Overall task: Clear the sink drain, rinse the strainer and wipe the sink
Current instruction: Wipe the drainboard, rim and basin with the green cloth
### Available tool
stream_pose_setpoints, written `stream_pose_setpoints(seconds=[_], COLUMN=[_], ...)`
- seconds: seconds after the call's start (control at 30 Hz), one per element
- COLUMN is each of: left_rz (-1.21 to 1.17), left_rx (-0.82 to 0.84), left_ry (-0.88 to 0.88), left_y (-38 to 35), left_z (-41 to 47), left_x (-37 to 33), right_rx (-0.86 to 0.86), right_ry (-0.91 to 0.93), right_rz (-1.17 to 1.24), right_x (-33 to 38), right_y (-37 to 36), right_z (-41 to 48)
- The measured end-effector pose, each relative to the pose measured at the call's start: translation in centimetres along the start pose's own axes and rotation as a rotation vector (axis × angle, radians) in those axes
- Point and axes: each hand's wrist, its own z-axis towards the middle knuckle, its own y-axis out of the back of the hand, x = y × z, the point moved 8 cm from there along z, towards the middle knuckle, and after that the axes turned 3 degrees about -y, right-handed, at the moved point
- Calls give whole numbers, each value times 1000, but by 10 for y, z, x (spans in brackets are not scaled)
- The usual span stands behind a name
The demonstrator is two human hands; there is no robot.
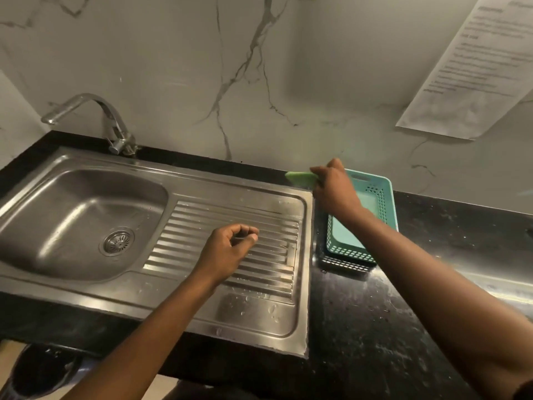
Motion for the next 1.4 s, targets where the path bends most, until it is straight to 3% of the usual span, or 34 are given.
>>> stream_pose_setpoints(seconds=[0.13, 0.27, 0.47, 0.73, 0.97, 1.13, 1.27, 1.4], left_rz=[16, 13, 1, 7, -6, -9, -12, -13], left_rx=[8, 2, 26, 61, 107, 148, 161, 154], left_ry=[23, 48, 86, 103, 105, 99, 93, 107], left_y=[20, 32, 45, 43, 39, 29, 30, 32], left_z=[3, 1, -1, -1, 1, 7, 8, 10], left_x=[11, 26, 37, 40, 39, 36, 39, 45], right_rx=[225, 263, 580, 498, 357, 352, 307, 395], right_ry=[-39, 47, -56, -65, -45, -35, -12, 1], right_rz=[-66, -332, -520, -441, -386, -328, -336, -451], right_x=[20, 6, -42, -39, -14, 6, -9, -22], right_y=[-55, -91, -175, -173, -168, -161, -143, -160], right_z=[23, 35, -14, -56, -172, -249, -237, -192])
